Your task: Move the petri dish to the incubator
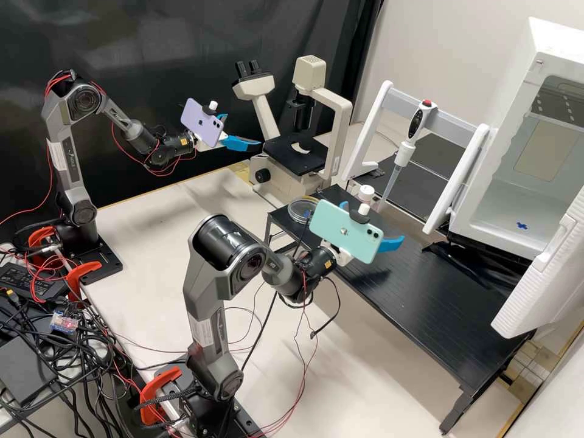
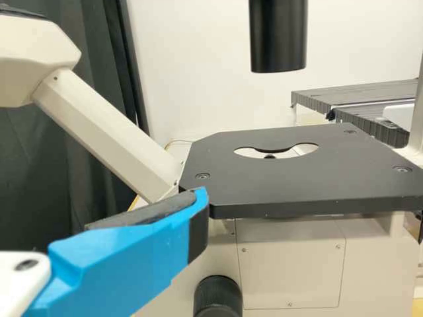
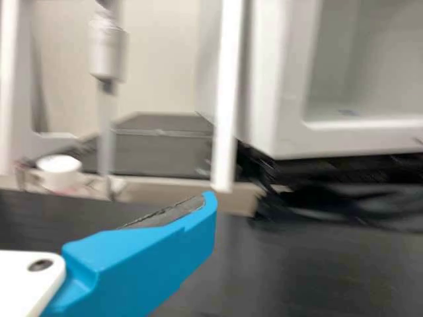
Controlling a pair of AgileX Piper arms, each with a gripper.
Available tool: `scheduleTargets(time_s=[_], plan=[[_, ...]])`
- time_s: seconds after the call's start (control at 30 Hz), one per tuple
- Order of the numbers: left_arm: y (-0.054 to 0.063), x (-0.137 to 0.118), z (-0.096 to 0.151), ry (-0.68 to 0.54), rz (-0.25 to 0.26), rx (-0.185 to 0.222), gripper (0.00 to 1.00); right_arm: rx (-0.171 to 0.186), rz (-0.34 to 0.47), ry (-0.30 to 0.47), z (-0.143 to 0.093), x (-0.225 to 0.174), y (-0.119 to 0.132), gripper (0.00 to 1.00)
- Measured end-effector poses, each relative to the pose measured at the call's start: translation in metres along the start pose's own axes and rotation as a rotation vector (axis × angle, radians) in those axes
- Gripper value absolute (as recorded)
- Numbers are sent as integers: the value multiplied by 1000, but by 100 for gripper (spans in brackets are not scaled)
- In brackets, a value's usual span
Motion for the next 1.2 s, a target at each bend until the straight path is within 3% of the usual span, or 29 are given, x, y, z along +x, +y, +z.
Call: scheduleTargets(time_s=[0.4, 0.67, 0.9, 0.93, 1.2], plan=[[0, 0, 0, 0, 0, 0, 100, -67, -198, 237, -38, -10, -43, 100], [0, 0, 0, 0, 0, 0, 100, -91, -318, 242, -31, -8, -67, 100], [0, 0, 0, 0, 0, 0, 100, -93, -350, 218, -24, -2, -75, 100], [0, 0, 0, 0, 0, 0, 100, -93, -352, 216, -24, -2, -75, 0], [0, 0, 0, 0, 0, 0, 100, -69, -352, 206, -22, 2, -76, 0]])
